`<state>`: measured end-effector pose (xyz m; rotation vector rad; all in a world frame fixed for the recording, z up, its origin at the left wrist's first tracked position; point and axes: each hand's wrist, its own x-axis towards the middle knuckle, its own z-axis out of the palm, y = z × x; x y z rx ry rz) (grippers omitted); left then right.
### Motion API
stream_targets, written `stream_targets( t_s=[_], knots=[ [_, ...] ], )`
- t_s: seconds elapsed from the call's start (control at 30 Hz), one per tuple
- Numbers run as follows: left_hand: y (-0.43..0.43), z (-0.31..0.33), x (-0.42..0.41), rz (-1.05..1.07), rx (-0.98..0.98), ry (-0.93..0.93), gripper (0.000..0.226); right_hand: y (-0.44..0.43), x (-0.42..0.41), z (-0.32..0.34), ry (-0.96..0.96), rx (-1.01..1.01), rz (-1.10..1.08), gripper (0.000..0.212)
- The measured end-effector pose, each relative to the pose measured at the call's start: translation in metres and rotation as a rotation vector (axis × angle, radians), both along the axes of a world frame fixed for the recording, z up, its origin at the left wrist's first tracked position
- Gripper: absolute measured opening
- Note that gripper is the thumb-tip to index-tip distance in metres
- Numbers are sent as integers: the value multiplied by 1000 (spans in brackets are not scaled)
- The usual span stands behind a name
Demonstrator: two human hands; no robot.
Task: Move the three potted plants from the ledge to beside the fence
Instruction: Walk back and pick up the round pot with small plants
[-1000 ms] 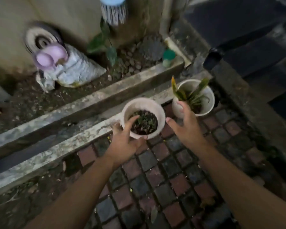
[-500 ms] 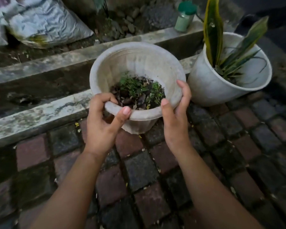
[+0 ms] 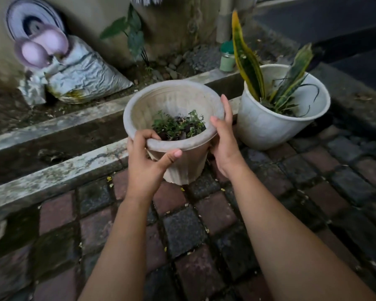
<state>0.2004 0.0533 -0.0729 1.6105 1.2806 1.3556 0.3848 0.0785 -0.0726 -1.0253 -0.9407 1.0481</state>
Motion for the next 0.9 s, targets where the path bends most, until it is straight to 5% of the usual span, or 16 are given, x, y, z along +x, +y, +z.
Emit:
stream_targets(
  t_s=[0.1, 0.2, 0.4, 0.6, 0.73, 0.9],
  knots=[
    [2, -4, -1, 15, -7, -31, 54, -14, -3, -14, 2, -67, 44, 74],
    [4, -4, 1, 64, 5, -16, 53, -31, -1, -30, -69, -123, 155, 52],
    [1, 2, 4, 119, 18, 20, 50, -48, 5, -33, -83, -131, 220, 81],
    [-15, 5, 10, 103, 35, 41, 52, -64, 3, -47, -38, -133, 100, 67],
    [-22, 18, 5, 66, 6, -114, 46, -65, 0, -58, 48, -168, 19, 55],
    [-26, 49, 5, -86, 46, -246, 50, -68, 4, -56, 162, -188, -33, 100]
  ],
)
